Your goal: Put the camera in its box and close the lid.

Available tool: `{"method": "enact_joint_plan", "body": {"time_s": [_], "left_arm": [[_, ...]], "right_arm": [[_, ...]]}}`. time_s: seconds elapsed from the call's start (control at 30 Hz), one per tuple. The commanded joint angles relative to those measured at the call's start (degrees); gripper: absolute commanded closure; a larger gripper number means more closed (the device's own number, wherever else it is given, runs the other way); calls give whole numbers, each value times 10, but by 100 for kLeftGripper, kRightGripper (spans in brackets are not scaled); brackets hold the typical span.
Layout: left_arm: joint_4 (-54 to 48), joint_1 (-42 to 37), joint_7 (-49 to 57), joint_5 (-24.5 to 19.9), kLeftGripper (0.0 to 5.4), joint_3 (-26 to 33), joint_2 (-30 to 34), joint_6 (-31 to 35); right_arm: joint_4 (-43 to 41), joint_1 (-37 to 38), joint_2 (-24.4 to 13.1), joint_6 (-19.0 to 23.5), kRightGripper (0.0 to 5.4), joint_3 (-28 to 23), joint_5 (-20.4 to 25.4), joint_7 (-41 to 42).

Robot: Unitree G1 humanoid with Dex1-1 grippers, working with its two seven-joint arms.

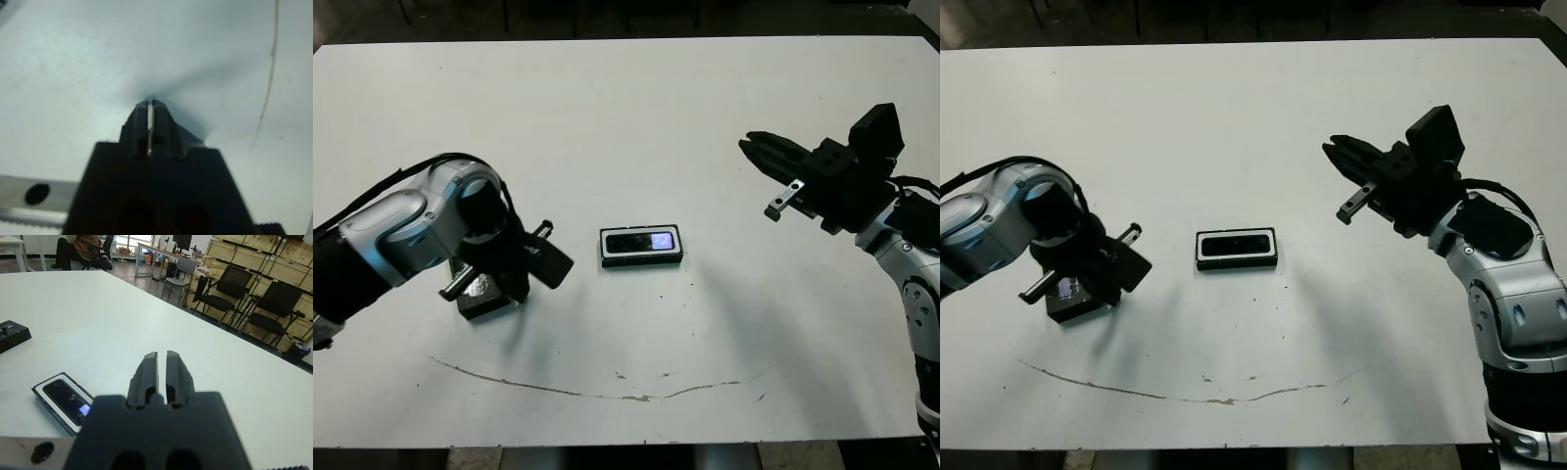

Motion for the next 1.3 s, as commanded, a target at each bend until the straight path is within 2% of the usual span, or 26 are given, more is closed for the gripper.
{"method": "enact_joint_plan", "body": {"time_s": [0.03, 0.2, 0.37, 0.5, 0.77, 0.83, 0.9, 1.07, 1.17, 1.2, 1.23, 1.3], "left_arm": [[0, 67, -9, 14, 540, -20, 26, -10], [-12, 90, -9, 16, 540, -4, 51, 2], [-21, 106, -9, -22, 540, 11, 74, 24], [-43, 108, -9, -34, 540, 18, 97, 47], [-80, 148, -9, -34, 540, 64, 128, 66], [-84, 159, -9, -55, 540, 84, 127, 81], [-99, 169, -9, -83, 540, 121, 131, 110], [-224, 209, 23, -165, 540, 286, 173, 186], [-267, 290, 76, -255, 540, 446, 161, 225], [-285, 327, 103, -286, 540, 511, 138, 247], [-306, 361, 133, -307, 540, 571, 111, 264], [-359, 426, 206, -322, 540, 672, 50, 282]], "right_arm": [[3, 13, -7, 11, 538, -2, 6, 2], [5, 15, -8, 9, 538, -1, 6, 2], [3, 16, -8, 16, 538, 1, 6, 0], [3, 19, -9, 9, 538, 4, -1, 1], [-6, 22, -19, 27, 538, 5, -4, -2], [-6, 24, -20, 24, 538, 5, -4, 0], [-8, 24, -21, 28, 538, 6, -4, -2], [-9, 25, -23, 31, 538, 7, -3, -1], [-5, 23, -24, 32, 538, 9, -2, 0], [-5, 22, -25, 32, 538, 10, -3, 0], [-4, 21, -25, 31, 538, 11, -4, 0], [-2, 20, -25, 28, 538, 12, -5, 1]]}}
